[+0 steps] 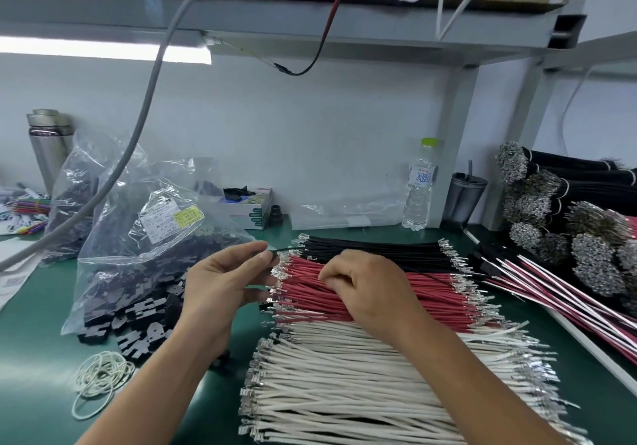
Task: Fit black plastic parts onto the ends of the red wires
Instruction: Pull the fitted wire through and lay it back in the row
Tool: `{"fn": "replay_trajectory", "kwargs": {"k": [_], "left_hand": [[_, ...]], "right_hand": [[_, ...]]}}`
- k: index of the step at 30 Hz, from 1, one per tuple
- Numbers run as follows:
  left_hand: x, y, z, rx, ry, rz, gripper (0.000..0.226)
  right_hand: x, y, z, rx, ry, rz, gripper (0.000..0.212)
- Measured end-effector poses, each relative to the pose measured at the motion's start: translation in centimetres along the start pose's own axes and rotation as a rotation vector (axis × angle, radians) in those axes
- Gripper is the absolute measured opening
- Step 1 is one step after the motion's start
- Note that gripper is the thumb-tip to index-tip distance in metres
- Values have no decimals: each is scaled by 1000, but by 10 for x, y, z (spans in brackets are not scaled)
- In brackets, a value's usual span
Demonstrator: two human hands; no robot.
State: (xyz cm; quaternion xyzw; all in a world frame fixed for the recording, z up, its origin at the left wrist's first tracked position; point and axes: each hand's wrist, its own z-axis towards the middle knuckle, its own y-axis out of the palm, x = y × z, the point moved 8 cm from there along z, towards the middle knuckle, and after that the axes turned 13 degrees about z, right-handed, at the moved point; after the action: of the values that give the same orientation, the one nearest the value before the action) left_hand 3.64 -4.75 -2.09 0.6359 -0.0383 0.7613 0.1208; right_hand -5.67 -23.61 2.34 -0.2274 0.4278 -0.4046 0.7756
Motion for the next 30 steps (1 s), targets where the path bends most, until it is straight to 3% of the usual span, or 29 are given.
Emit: {"fn": "replay_trajectory", "kwargs": {"k": [3,7,11,14,20,30], "left_hand": [[-2,2,0,-18,-7,1,43],[-5,1,1,-39,-14,3,41],[-7,-5,2,5,-45,-48,23],[-8,-8,2,14,-62,-72,25],[-6,6,-3,-110,-70,-48,21],[-2,24,-12,-294,-106,-102,22]], "right_hand": [[-3,20,-3,-7,-5,-99,28],[-8,28,10,4,-7,-127,16],[-5,20,9,-64,-20,-19,11],[-3,13,-2,-36,-27,53,16],[-1,-4,-12,181,-20,141,14],[-9,-4,-16,167,-47,317,11]]}}
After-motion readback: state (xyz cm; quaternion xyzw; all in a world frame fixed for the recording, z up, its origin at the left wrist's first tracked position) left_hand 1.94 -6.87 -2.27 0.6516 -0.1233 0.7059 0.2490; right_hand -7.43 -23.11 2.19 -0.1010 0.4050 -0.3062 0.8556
